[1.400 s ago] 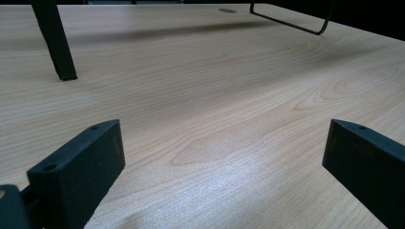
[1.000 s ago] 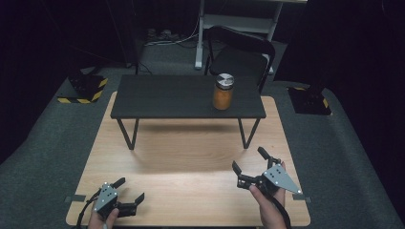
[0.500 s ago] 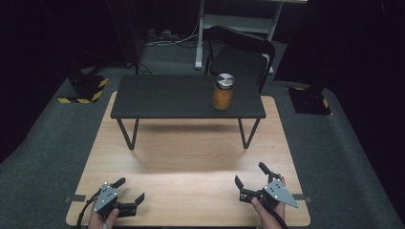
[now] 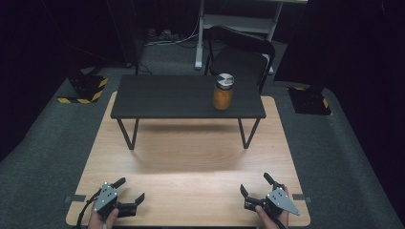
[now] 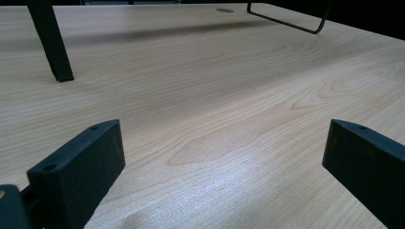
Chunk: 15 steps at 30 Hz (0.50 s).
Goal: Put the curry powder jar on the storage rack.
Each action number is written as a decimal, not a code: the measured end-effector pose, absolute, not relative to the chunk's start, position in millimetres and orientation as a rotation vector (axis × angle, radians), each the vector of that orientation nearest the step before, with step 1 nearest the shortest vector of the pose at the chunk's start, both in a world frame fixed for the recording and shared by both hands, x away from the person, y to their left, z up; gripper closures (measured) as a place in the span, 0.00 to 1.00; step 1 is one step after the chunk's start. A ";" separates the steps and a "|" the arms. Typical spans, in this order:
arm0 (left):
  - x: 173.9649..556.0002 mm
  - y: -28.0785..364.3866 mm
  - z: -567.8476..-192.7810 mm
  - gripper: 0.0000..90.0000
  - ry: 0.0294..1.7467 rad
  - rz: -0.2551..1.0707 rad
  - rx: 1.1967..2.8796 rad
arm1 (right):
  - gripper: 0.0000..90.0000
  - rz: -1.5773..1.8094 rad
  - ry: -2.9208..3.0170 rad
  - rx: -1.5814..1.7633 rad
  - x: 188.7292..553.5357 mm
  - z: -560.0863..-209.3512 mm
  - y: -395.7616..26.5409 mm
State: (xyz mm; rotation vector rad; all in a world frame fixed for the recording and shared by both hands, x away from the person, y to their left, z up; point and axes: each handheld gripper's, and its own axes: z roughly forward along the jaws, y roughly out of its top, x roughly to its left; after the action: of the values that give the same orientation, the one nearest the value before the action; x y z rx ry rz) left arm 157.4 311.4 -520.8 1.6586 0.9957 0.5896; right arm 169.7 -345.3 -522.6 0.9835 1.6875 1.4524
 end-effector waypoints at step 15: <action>158.2 311.1 -520.4 0.01 1.001 0.583 1.659 | 0.00 1.400 1.736 1.069 170.7 -528.7 -352.2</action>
State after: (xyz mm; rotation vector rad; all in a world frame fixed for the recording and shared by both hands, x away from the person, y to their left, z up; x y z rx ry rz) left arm 158.2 311.1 -520.4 1.6588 1.0012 0.5832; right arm 170.7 -352.2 -528.7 1.0685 1.7363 1.3999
